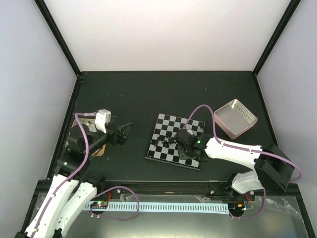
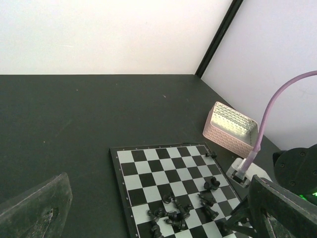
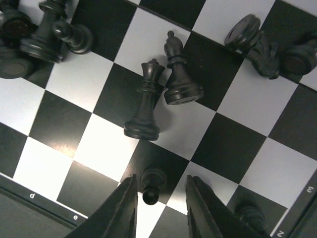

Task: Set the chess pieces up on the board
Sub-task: Place the chess piece on the chessboard, then pick up the chess piece from the chessboard.

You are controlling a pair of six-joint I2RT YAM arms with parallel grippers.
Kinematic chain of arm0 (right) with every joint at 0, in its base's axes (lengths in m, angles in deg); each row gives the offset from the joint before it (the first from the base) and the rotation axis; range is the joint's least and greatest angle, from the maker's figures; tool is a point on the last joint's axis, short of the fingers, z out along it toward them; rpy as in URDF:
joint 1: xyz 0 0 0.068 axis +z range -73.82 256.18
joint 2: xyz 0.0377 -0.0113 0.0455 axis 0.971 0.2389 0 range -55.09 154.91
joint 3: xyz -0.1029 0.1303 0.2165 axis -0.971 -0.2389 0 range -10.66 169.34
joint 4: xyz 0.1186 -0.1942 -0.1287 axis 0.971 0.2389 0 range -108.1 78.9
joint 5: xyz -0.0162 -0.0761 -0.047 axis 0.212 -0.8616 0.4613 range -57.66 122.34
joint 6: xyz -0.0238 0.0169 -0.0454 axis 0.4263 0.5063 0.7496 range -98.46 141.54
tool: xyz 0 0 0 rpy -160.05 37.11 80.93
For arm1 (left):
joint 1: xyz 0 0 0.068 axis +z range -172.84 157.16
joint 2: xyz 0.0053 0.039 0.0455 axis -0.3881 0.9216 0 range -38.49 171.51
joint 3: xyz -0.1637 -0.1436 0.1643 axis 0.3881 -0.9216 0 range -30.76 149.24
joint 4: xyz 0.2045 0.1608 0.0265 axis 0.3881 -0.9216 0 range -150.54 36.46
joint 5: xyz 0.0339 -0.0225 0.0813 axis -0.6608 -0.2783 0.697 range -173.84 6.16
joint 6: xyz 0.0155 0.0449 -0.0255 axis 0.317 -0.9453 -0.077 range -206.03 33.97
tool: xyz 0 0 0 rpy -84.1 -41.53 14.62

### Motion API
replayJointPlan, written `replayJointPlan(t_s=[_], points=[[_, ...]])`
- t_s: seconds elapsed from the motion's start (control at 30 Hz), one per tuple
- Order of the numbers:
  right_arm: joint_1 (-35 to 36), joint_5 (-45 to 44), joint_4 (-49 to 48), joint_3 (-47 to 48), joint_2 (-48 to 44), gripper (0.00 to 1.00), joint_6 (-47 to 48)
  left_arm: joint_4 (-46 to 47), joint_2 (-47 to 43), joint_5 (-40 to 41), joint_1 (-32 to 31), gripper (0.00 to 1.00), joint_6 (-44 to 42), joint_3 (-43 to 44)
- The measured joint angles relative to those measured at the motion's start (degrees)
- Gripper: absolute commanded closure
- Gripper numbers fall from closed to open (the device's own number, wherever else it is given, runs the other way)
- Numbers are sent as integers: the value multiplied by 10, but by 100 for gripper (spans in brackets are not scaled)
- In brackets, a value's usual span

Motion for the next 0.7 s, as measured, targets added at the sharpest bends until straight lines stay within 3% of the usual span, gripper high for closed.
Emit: replayJointPlan(t_s=[0.27,0.43,0.7], points=[[0,-12,13,71,-1,65,19,0,-5,7,0,1,-1,0],[0,-29,-7,155,87,58,43,-1,-8,18,0,1,-1,0],[-2,-42,-21,213,188,59,65,-5,-26,52,0,1,-1,0]])
